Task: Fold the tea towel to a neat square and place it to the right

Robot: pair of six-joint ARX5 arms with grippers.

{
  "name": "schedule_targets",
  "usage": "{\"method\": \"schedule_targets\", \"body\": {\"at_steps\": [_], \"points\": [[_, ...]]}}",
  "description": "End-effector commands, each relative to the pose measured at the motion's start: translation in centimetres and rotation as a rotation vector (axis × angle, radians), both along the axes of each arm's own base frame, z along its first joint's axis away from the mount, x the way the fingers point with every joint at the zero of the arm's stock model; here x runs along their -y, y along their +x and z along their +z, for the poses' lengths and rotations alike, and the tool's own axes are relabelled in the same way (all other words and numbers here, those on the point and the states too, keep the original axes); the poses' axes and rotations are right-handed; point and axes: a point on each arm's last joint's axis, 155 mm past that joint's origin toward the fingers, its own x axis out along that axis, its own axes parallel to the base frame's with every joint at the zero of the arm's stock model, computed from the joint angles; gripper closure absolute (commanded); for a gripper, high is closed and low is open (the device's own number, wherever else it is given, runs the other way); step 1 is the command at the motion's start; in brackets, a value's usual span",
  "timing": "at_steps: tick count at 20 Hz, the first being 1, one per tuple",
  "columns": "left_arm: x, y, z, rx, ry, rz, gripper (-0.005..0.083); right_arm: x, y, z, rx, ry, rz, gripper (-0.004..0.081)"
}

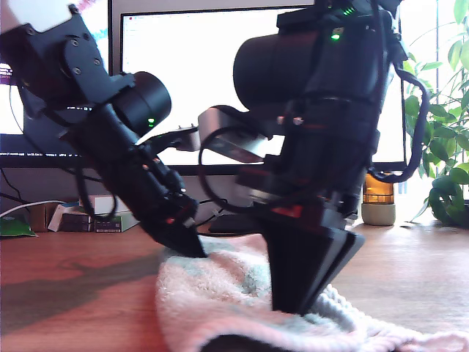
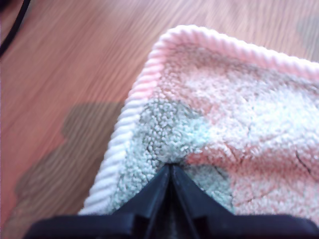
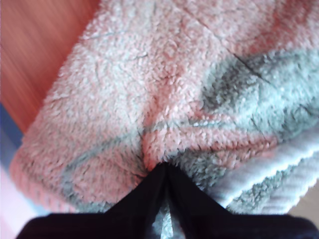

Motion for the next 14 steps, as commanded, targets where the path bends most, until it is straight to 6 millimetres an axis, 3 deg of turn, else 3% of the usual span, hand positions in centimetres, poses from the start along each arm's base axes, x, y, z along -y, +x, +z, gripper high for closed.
{"method": "schedule_targets", "body": {"at_steps": [1,6,14], "points": [[-0.8,-1.8,-4.1,-0.077,0.063,-0.019,0.0797,-0.5,-1.4,-1.4,-0.050,-0.012,0.014,0.0782],[-0.4,-1.5,-3.7,-0.064,0.044,-0.025,0.0797,-2.2,-0.9,-0.4,-0.018,0.028,0.016,0.0781],[0.5,-0.1,-2.1,-0.031,0.025,-0.023,0.0797,-2.9,-0.2,-0.1,0.003,0.056,-0.009,0.0781]]}}
